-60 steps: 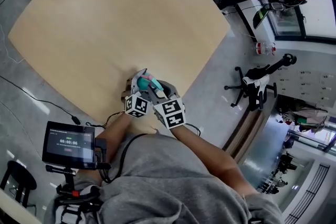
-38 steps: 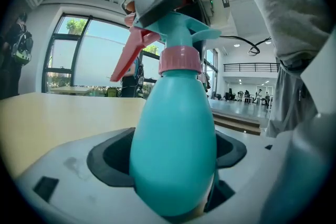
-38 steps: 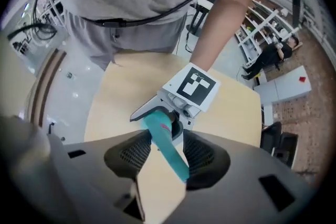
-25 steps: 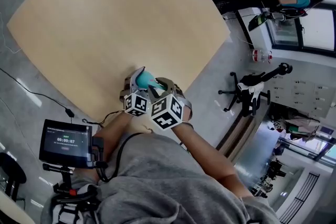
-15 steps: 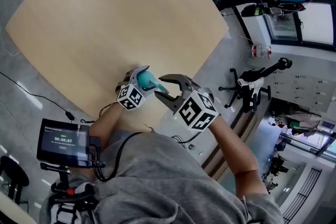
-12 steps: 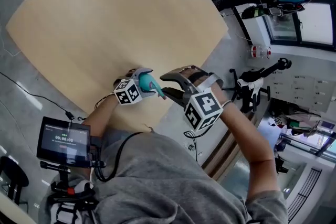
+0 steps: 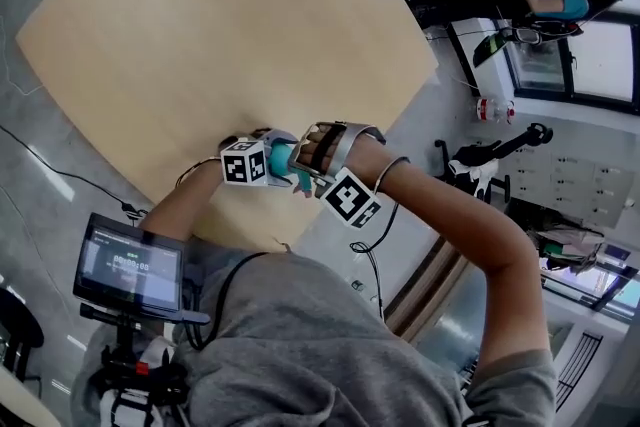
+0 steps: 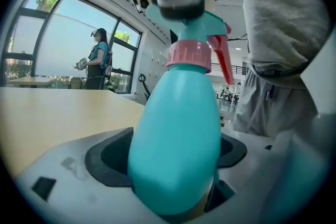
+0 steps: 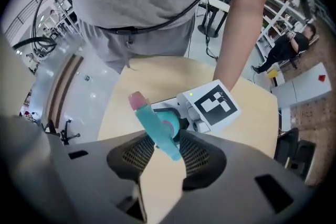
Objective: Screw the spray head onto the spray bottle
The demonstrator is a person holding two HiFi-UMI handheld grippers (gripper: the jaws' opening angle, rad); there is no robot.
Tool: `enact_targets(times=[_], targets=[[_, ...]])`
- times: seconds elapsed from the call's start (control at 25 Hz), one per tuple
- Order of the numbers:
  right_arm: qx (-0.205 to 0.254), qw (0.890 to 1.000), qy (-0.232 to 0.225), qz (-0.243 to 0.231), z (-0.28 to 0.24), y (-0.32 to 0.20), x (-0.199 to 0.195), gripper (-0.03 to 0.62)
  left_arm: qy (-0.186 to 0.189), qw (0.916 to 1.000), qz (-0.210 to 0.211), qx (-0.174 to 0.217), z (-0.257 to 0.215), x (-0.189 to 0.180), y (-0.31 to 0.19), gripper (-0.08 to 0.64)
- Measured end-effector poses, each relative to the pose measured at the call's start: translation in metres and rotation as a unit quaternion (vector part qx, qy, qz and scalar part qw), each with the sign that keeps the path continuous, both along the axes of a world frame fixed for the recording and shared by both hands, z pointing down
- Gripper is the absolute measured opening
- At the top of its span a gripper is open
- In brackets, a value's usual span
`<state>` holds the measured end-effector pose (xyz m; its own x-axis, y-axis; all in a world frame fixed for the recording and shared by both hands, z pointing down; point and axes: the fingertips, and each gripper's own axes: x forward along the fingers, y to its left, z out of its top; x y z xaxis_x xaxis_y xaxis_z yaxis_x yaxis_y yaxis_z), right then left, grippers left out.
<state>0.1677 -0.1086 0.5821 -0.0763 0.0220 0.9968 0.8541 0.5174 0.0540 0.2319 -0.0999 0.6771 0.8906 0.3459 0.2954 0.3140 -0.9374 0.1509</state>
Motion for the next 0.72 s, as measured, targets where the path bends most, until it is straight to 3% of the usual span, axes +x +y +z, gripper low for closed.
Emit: enact_targets(times=[0.08,0.12,0.16,0.2,0.24,0.28,0.36,0.44,0.56,0.6,0.64,0.72], targets=[[-0.017,0.999,0.008,0.035,0.011,0.006,0.001,0.140,0.000,1.0000,0.001,0.003,0.000,0.001,0.002,0.397],[-0.027,0.996,0.009,0.082,0.015,0.007,0.000,0.132,0.001,1.0000,0.000,0.007,0.000,0.002,0.003,0.397],[-0.038,0.987,0.009,0.154,0.017,0.006,-0.001,0.132,0.002,0.9999,-0.006,0.011,-0.001,0.002,0.003,0.397],[-0.049,0.968,0.006,0.244,0.018,0.004,-0.002,0.132,0.003,0.9997,-0.019,0.014,-0.001,0.003,0.001,0.397],[-0.061,0.938,-0.004,0.342,0.019,0.000,-0.001,0.132,0.005,0.9990,-0.040,0.017,-0.002,0.005,-0.002,0.397],[-0.072,0.895,-0.021,0.439,0.019,-0.004,0.001,0.132,0.007,0.9975,-0.068,0.020,-0.003,0.006,-0.006,0.397],[-0.081,0.789,-0.064,0.605,0.019,-0.010,0.006,0.132,0.007,0.9906,-0.134,0.025,-0.005,0.008,-0.014,0.397],[-0.058,0.691,-0.103,0.713,0.018,-0.012,0.009,0.134,0.003,0.9775,-0.209,0.026,-0.006,0.007,-0.023,0.410],[-0.048,0.543,-0.167,0.822,0.013,-0.022,0.008,0.132,-0.003,0.9425,-0.334,0.021,-0.007,-0.001,-0.039,0.411],[-0.055,0.505,-0.178,0.843,0.012,-0.025,0.008,0.132,-0.004,0.9306,-0.366,0.016,-0.007,-0.004,-0.043,0.411],[-0.057,0.482,-0.184,0.855,0.012,-0.028,0.006,0.133,-0.004,0.9197,-0.392,0.013,-0.007,-0.008,-0.047,0.411],[-0.049,0.464,-0.195,0.863,0.011,-0.032,0.001,0.133,-0.005,0.9039,-0.428,0.010,-0.006,-0.015,-0.053,0.411]])
